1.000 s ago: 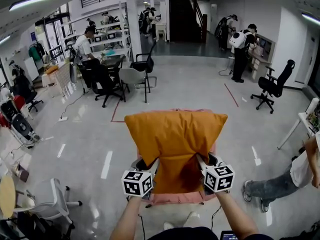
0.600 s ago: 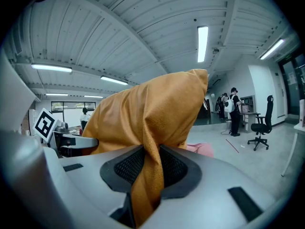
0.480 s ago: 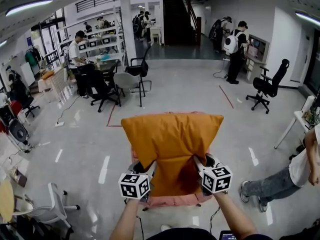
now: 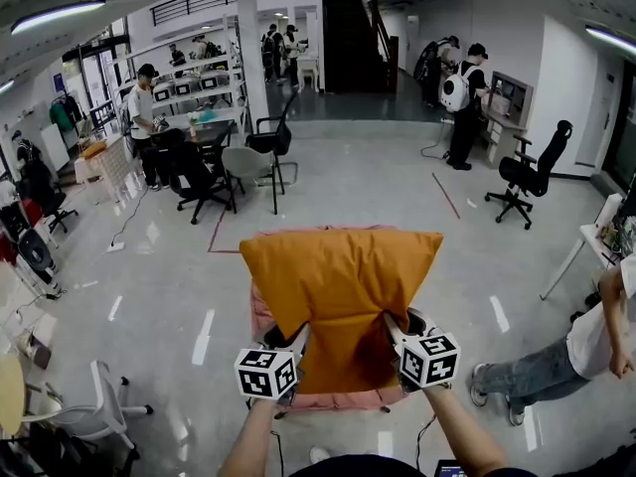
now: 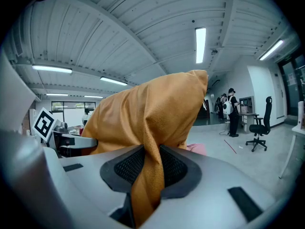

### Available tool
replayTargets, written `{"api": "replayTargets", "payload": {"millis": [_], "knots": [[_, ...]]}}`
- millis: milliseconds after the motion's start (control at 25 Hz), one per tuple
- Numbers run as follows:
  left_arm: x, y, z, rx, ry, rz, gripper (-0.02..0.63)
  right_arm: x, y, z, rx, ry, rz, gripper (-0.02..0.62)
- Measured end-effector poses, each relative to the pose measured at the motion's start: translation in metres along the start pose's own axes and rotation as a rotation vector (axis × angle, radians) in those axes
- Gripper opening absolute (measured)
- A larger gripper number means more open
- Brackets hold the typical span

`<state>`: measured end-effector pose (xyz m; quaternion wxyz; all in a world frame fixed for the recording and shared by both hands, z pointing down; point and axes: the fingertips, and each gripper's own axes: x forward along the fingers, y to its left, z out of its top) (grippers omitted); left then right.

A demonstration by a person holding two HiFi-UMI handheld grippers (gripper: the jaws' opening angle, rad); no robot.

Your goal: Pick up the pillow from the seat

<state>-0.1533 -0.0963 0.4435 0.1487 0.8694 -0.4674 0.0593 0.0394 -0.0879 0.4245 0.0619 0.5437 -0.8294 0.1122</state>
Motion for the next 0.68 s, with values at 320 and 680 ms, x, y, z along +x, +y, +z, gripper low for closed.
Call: {"api": "replayTargets", "payload": {"millis": [320, 680], "knots": [[-0.005, -0.010, -0.001, 0.005, -0.005, 0.015, 0.176, -0.008, -0.003, -0.001, 0.006, -0.006, 0.017, 0.109], [-0.009, -0.018, -0.005, -0.001, -0.005, 0.023, 0.176, -0.014, -0.005, -0.003, 0.008, -0.010, 0.016, 0.109]]}}
